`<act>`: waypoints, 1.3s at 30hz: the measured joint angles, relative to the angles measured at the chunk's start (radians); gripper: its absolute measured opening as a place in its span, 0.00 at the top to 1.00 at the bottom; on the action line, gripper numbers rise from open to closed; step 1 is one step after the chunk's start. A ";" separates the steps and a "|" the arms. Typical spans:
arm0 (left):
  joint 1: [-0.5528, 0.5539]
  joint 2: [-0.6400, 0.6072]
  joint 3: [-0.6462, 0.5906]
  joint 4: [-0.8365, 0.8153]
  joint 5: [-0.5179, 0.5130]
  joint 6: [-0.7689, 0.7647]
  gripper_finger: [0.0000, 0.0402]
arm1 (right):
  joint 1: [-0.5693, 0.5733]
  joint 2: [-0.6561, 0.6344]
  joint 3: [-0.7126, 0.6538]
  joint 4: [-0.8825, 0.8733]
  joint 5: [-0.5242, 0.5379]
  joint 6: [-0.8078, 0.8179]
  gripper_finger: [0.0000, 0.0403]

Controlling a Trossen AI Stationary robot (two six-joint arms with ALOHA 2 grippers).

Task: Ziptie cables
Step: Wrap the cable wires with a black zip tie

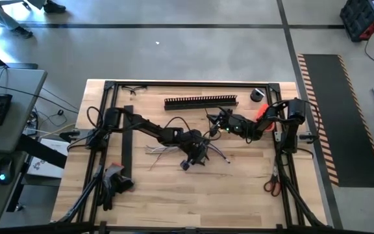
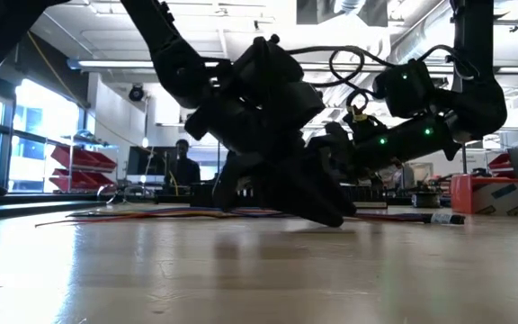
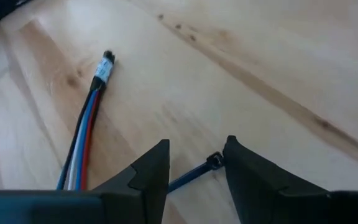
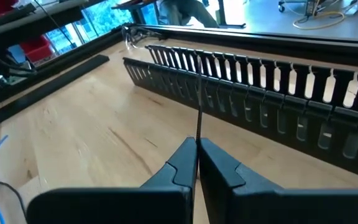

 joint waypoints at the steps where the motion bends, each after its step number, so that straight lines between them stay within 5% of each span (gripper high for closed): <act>1: -0.002 -0.006 0.000 -0.018 -0.024 0.004 0.67 | 0.000 0.000 0.000 0.000 0.000 0.000 1.00; 21: -0.050 -0.005 -0.006 -0.008 -0.262 -0.049 0.75 | 0.000 0.000 0.000 0.009 -0.001 0.004 1.00; 30: -0.034 -0.001 -0.169 0.327 -0.267 -0.202 0.88 | 0.000 0.000 -0.001 0.005 0.000 0.015 1.00; 39: -0.008 0.040 -0.210 0.540 -0.262 -0.233 0.90 | 0.000 0.000 -0.001 0.010 -0.001 0.026 1.00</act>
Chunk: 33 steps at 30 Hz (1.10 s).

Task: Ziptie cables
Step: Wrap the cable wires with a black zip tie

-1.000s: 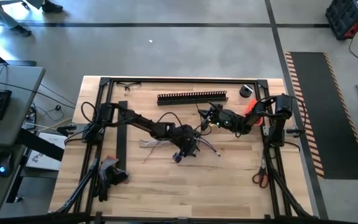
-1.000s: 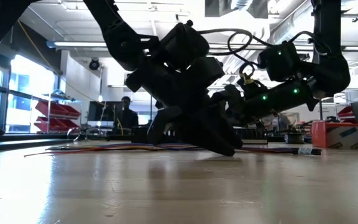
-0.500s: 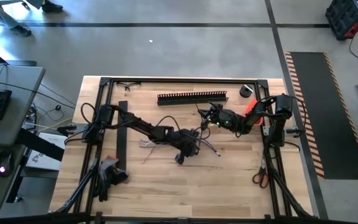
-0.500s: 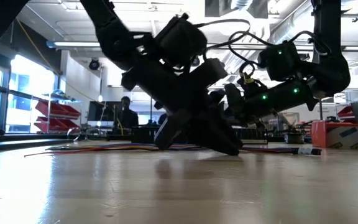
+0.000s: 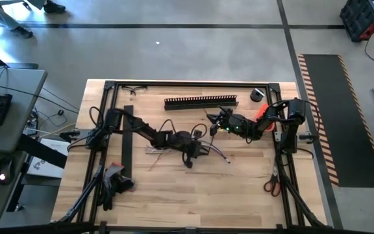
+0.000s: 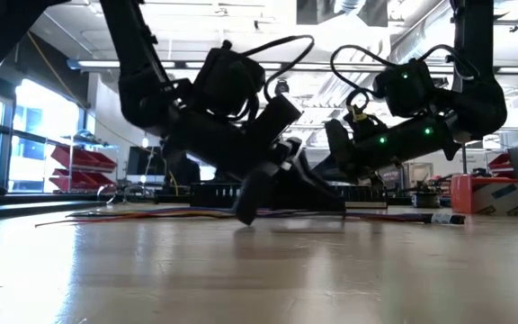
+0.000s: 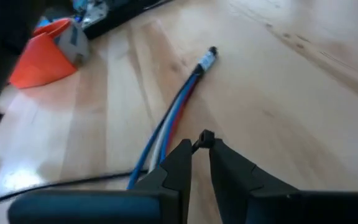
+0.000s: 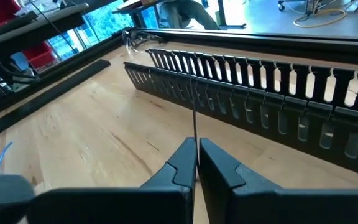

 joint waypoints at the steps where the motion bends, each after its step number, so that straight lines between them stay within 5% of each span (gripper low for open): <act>1: 0.002 0.006 0.000 0.014 0.000 -0.009 0.90 | 0.000 0.000 0.000 0.000 0.000 0.000 1.00; 19: -0.001 0.015 0.001 0.087 0.013 0.073 0.86 | 0.000 0.000 0.000 -0.003 -0.001 0.009 1.00; 29: -0.024 -0.122 -0.027 -0.124 -0.196 -0.016 0.69 | 0.028 0.032 0.000 -0.073 0.016 0.118 1.00; 33: 0.003 -0.220 -0.156 -0.102 -0.215 -0.112 0.68 | 0.074 0.071 0.000 -0.070 0.136 0.202 1.00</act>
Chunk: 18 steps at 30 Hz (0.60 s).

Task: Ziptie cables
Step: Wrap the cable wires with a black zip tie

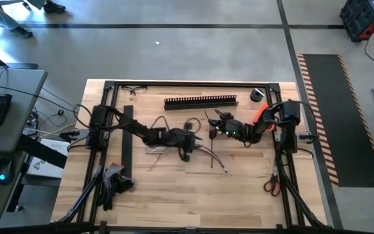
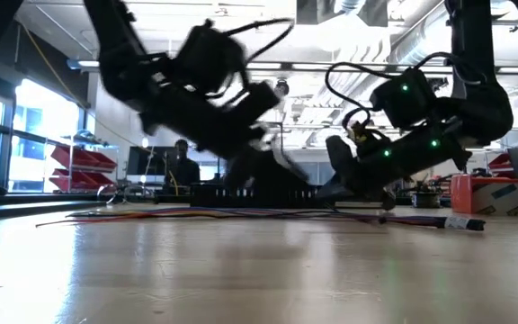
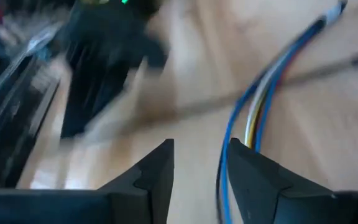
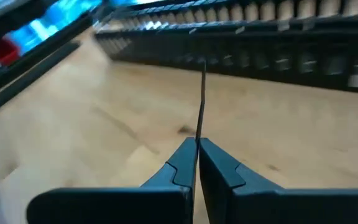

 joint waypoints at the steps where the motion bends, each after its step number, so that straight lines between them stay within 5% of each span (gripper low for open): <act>1: 0.005 -0.020 -0.041 0.026 -0.001 -0.026 0.69 | 0.015 0.009 0.002 0.006 0.047 0.025 1.00; 5: 0.019 -0.098 -0.180 0.200 -0.002 -0.114 0.72 | 0.053 0.045 0.040 0.008 0.138 0.063 1.00; 11: 0.022 -0.111 -0.237 0.280 -0.002 -0.173 0.76 | 0.059 0.062 0.136 -0.059 0.013 0.003 0.98; 18: -0.001 -0.111 -0.237 0.275 0.002 -0.180 0.78 | 0.022 0.049 0.120 -0.065 -0.108 -0.058 0.73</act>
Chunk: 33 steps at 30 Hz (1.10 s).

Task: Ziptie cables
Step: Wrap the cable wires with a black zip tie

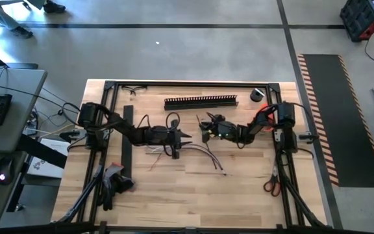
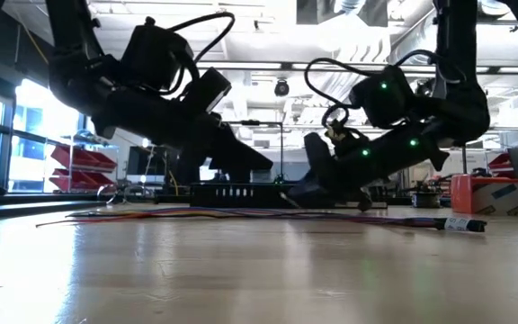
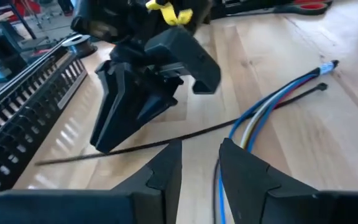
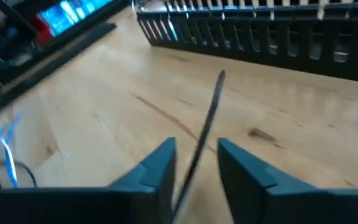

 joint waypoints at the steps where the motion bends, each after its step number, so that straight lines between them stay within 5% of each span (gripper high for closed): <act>1: -0.001 0.000 0.000 -0.003 0.000 0.000 0.78 | -0.005 -0.010 -0.016 -0.004 -0.003 -0.018 0.69; 6: 0.000 0.000 0.000 -0.010 -0.002 -0.022 0.78 | -0.003 -0.176 -0.123 -0.038 -0.073 -0.149 0.51; 12: 0.000 0.000 0.000 -0.009 -0.006 -0.028 0.78 | 0.086 -0.397 -0.125 -0.384 -0.564 -0.421 0.55; 18: -0.001 0.000 0.001 -0.009 -0.032 -0.073 0.78 | 0.246 -0.380 -0.007 -0.731 -0.459 -0.514 0.76; 23: -0.009 0.000 0.001 -0.011 -0.032 -0.079 0.78 | 0.279 -0.370 0.045 -0.820 -0.428 -0.514 0.96; 33: -0.014 0.000 0.001 -0.019 -0.038 -0.078 0.78 | 0.330 -0.423 0.077 -0.908 -0.439 -0.537 0.97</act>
